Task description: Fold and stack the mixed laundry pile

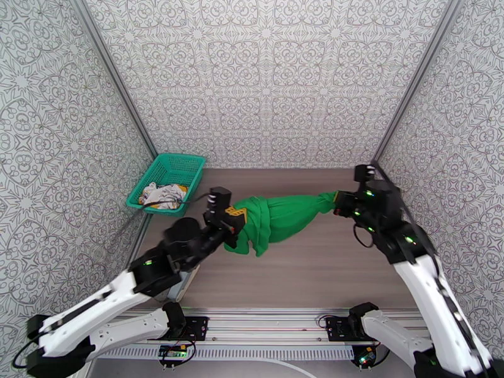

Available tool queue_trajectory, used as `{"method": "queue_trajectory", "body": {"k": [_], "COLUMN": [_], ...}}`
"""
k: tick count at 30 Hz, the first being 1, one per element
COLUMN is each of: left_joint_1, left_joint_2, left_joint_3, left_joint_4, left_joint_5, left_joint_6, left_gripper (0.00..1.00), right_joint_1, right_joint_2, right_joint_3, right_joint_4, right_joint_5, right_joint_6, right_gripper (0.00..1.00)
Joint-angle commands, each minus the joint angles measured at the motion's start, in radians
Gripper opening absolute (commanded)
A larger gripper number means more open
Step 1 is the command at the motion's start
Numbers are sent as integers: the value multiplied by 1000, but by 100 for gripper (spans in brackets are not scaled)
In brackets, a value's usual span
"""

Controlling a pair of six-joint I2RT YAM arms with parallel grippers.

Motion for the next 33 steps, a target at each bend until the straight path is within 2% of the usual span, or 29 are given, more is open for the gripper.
{"method": "queue_trajectory", "body": {"k": [1, 3, 4, 6, 9, 10, 11, 12, 13, 14, 15, 18, 21, 25, 33], "left_joint_1": [102, 230, 289, 368, 413, 428, 440, 448, 454, 451, 445, 399, 327, 201, 28], "left_joint_2": [77, 149, 192, 284, 437, 487, 534, 568, 595, 608, 610, 569, 509, 493, 696], "left_joint_3": [89, 85, 62, 29, 5, -1, -9, -11, -15, -20, -23, -45, -103, -180, -99], "left_joint_4": [-223, -244, -221, -172, -109, -86, -62, -51, -43, -38, -40, -95, -132, -141, -188], "left_joint_5": [37, 198, 291, 392, 424, 435, 431, 427, 430, 417, 402, 330, 281, 233, 159], "left_joint_6": [-17, -80, -104, -130, -120, -120, -129, -136, -141, -146, -149, -150, -161, -188, -174], "left_gripper": [0, 0, 4, 8, 26, 35, 50, 54, 56, 58, 60, 64, 67, 72, 79], "right_joint_1": [-5, -5, -6, -11, -31, -44, -55, -70, -87, -101, -109, -111, -111, -89, 114], "right_joint_2": [36, 90, 120, 192, 312, 361, 405, 438, 479, 510, 523, 488, 419, 320, 228], "right_joint_3": [-1, -41, -65, -114, -181, -200, -207, -211, -207, -203, -203, -242, -304, -443, -651], "right_joint_4": [-109, -79, -57, 3, 104, 141, 161, 176, 185, 183, 178, 173, 156, 159, 223], "right_joint_5": [46, 29, 17, -16, -50, -52, -52, -60, -77, -98, -116, -123, -152, -251, -357], "right_joint_6": [0, 8, 16, 30, 51, 56, 59, 59, 59, 60, 57, 55, 58, 105, 276], "right_gripper": [0, 0, 0, 0, 0, 0, 0, 0, 10, 27, 36, 50, 54, 55, 55]}}
